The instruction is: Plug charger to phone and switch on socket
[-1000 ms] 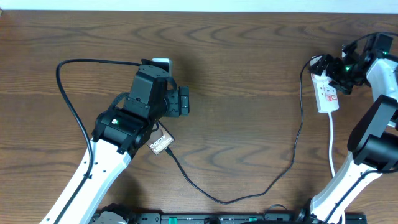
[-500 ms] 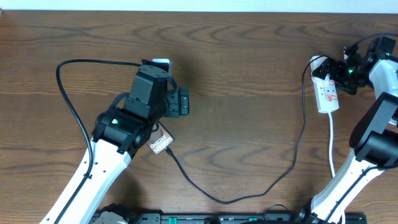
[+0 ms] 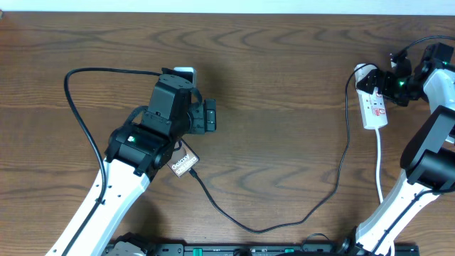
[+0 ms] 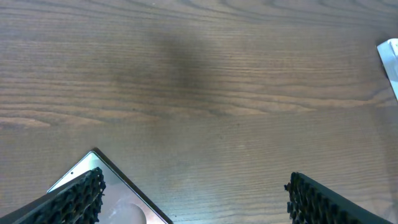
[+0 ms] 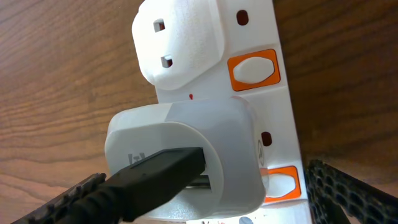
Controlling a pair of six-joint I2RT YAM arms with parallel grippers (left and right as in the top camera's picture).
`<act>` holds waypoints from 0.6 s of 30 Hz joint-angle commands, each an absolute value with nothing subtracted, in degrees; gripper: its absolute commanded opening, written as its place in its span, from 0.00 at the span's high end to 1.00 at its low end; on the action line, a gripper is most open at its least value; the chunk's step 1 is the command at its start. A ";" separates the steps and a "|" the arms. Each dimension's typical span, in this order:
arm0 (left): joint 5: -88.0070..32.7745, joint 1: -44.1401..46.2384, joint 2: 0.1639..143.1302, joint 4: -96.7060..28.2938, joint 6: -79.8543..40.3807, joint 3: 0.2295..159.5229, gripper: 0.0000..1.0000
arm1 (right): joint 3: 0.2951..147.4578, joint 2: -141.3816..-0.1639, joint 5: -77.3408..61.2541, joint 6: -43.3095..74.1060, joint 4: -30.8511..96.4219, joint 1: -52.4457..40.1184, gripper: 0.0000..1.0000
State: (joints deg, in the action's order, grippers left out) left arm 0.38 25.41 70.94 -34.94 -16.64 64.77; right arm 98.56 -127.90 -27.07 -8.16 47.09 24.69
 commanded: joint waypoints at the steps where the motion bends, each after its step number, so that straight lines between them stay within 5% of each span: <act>1: 1.17 25.52 70.74 -35.20 -16.08 64.93 0.08 | 99.59 -128.90 -28.14 -7.53 48.90 23.90 0.03; 18: 1.15 25.52 70.74 -35.81 -16.08 64.93 0.08 | 105.30 -128.90 -27.55 -9.37 54.43 22.83 0.01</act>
State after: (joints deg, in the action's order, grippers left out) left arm 0.36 25.41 70.94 -35.66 -16.64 64.77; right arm 104.22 -128.03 -26.55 -8.19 54.39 23.92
